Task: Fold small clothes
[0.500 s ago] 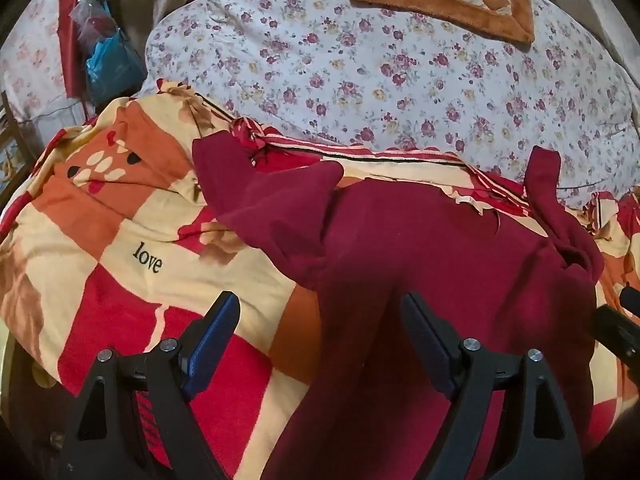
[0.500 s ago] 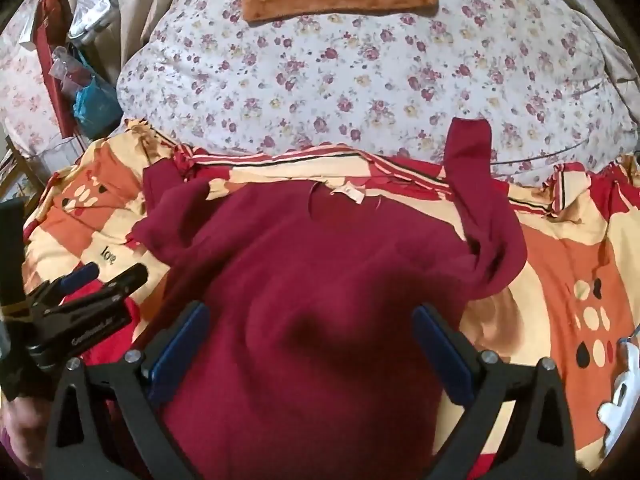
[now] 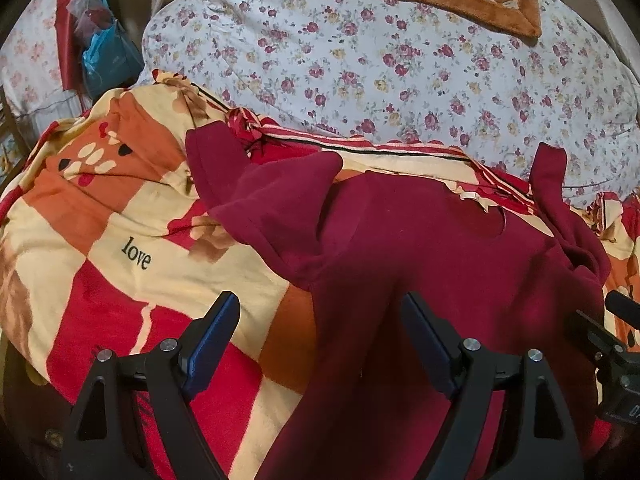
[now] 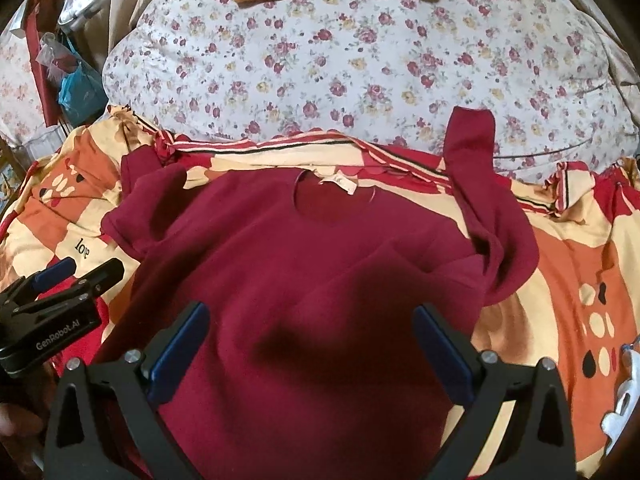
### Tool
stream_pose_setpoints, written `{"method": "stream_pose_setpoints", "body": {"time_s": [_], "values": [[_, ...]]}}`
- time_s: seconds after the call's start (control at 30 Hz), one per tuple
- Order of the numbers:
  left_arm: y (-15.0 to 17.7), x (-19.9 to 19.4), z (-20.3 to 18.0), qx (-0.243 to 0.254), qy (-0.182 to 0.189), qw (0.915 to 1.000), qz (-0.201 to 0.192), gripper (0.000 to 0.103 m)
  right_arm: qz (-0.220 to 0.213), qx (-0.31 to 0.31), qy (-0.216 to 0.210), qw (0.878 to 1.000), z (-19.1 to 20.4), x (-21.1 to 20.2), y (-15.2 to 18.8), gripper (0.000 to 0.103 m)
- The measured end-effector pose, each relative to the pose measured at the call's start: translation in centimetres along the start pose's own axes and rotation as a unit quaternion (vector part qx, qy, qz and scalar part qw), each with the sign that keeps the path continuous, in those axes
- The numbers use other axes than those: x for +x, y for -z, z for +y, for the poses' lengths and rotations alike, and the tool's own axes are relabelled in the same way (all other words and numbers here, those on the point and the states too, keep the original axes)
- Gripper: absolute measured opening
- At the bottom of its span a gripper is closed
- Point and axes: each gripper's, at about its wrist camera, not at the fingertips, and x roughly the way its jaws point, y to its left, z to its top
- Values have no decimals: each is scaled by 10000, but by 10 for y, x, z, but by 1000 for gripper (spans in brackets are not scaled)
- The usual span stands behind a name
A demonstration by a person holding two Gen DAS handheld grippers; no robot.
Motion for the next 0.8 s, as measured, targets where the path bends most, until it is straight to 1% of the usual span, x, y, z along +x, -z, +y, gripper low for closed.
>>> {"method": "stream_pose_setpoints", "body": {"time_s": [0.4, 0.53, 0.63, 0.8], "values": [[-2, 15, -6, 89, -68, 9999, -1, 65, 129, -88, 88, 9998, 2, 20, -1, 103], [-4, 17, -10, 9, 63, 10000, 14, 65, 170, -35, 116, 9998, -1, 26, -2, 103], [-4, 19, -12, 23, 82, 10000, 32, 65, 206, 18, 145, 9997, -4, 30, -2, 103], [-3, 23, -17, 131, 3, 9999, 7, 65, 279, 88, 185, 9994, -7, 36, -1, 103]]}}
